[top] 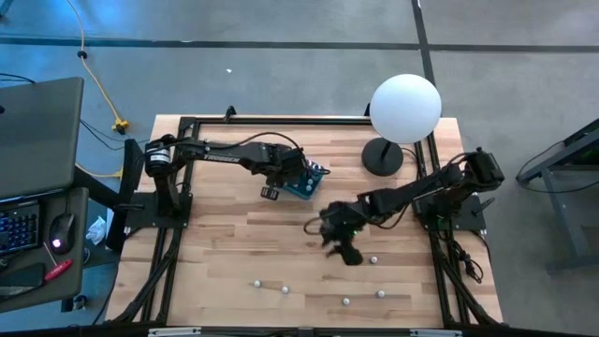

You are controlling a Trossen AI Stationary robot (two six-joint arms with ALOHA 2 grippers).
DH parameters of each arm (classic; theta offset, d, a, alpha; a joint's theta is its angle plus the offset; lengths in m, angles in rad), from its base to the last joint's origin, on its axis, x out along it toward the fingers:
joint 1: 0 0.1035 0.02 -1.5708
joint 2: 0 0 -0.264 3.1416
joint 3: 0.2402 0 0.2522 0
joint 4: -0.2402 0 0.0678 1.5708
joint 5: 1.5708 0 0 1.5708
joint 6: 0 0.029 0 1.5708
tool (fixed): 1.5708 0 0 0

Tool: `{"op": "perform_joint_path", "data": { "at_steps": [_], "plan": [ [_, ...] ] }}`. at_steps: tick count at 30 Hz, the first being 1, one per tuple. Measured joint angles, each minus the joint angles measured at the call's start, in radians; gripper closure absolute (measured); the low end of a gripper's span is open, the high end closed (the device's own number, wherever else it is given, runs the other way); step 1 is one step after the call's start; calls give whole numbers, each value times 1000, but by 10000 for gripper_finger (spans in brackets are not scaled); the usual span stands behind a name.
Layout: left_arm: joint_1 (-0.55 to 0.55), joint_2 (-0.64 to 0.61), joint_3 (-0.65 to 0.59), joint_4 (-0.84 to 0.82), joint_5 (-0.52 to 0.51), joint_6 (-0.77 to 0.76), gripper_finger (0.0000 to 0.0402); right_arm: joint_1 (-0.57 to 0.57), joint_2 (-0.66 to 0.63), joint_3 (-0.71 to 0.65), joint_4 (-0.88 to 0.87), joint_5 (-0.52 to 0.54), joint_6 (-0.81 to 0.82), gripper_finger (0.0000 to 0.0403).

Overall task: Pick & Place food coloring
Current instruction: Put the small blue food coloring bottle into the blue bin

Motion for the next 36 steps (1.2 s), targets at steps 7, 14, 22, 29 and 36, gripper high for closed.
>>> {"op": "perform_joint_path", "data": {
  "at_steps": [7,14,22,29,36],
  "plan": [
    [-28,-8,93,-57,-33,-3,269,122,0,0,-8,-176,-61,263],
    [-32,-9,204,-66,-15,-6,268,255,13,0,64,-172,-67,263],
    [-31,-9,257,-60,1,-75,268,354,103,0,169,-87,-8,263],
    [-32,-9,257,-67,35,-153,268,372,162,0,178,100,49,263],
    [-33,-9,258,-71,36,-189,268,413,182,0,219,104,65,263]
  ]
}}
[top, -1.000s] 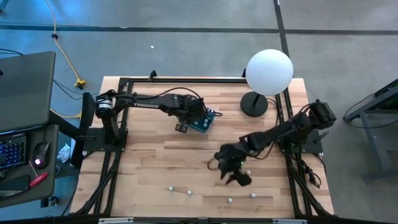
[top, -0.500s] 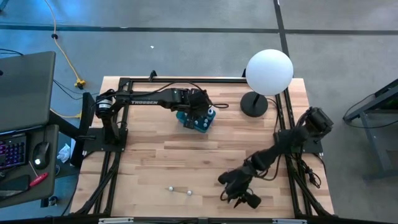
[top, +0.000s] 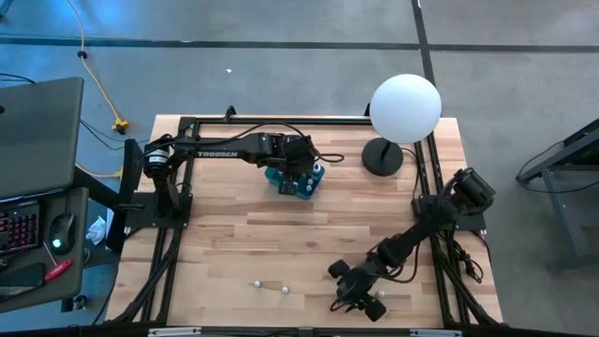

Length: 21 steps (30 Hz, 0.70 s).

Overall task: Pick & Place food coloring
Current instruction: Put the small blue food coloring bottle into the blue bin

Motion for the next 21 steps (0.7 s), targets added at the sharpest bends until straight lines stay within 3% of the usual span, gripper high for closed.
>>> {"op": "perform_joint_path", "data": {
  "at_steps": [8,21],
  "plan": [
    [0,0,0,7,1,-25,268,13,0,0,-83,128,3,263],
    [2,0,0,7,18,-53,268,12,45,0,-95,128,49,263]
  ]
}}
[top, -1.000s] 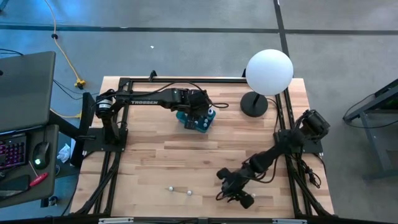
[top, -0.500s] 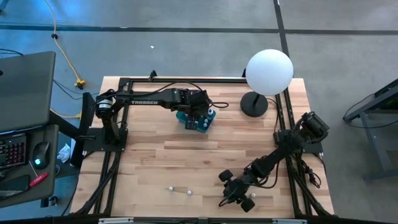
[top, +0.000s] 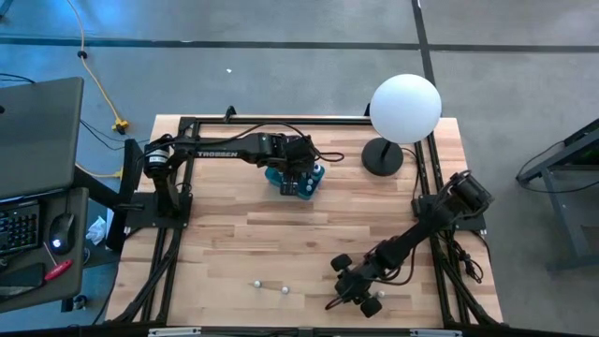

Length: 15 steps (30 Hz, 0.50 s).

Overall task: Pick & Place food coloring
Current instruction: Put the small blue food coloring bottle into the blue bin

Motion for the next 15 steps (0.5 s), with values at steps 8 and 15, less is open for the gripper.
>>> {"op": "perform_joint_path", "data": {
  "at_steps": [8,15],
  "plan": [
    [0,0,0,-1,0,-1,268,0,15,0,2,64,-25,291],
    [-1,-37,2,-48,-20,-28,268,-19,15,0,5,51,31,344]
  ]
}}
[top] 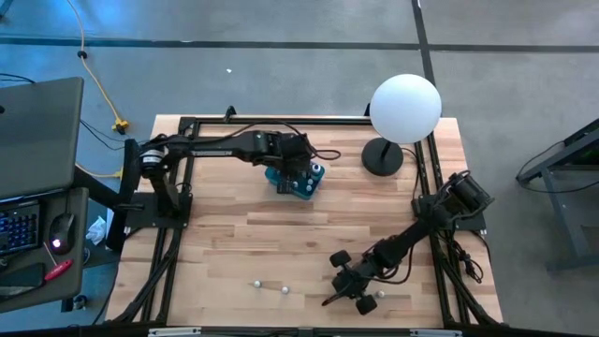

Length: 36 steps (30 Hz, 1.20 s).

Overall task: Pick & Place food coloring
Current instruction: Put the small blue food coloring bottle into the blue bin

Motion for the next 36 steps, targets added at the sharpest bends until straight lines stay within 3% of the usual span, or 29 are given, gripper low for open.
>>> {"op": "perform_joint_path", "data": {
  "at_steps": [3,5,7,12,14,17,19,22,25,29,32,36],
  "plan": [
    [0,-51,21,-84,-57,-9,268,-14,-2,0,23,20,12,344],
    [0,-97,42,-148,-104,-22,268,-32,-14,0,58,88,-28,340],
    [0,-150,58,-194,-146,-23,268,-57,-34,0,112,198,-108,330],
    [2,-280,64,-234,-202,-26,268,-155,-64,0,324,626,-374,328],
    [2,-323,64,-232,-209,-26,268,-225,-64,1,433,665,-474,336],
    [2,-365,65,-224,-209,-26,268,-362,-64,0,564,598,-504,344],
    [2,-378,65,-222,-209,-26,268,-474,-64,0,581,510,-429,344],
    [2,-384,65,-222,-210,-26,268,-636,-61,0,502,365,-259,335],
    [2,-384,65,-224,-209,-26,268,-742,-41,0,378,232,-213,335],
    [2,-369,64,-230,-186,-15,268,-772,0,-1,328,125,-213,342],
    [2,-363,63,-232,-187,5,268,-764,5,0,342,130,-243,333],
    [2,-363,63,-234,-194,5,268,-753,6,0,339,187,-267,287]
  ]
}}
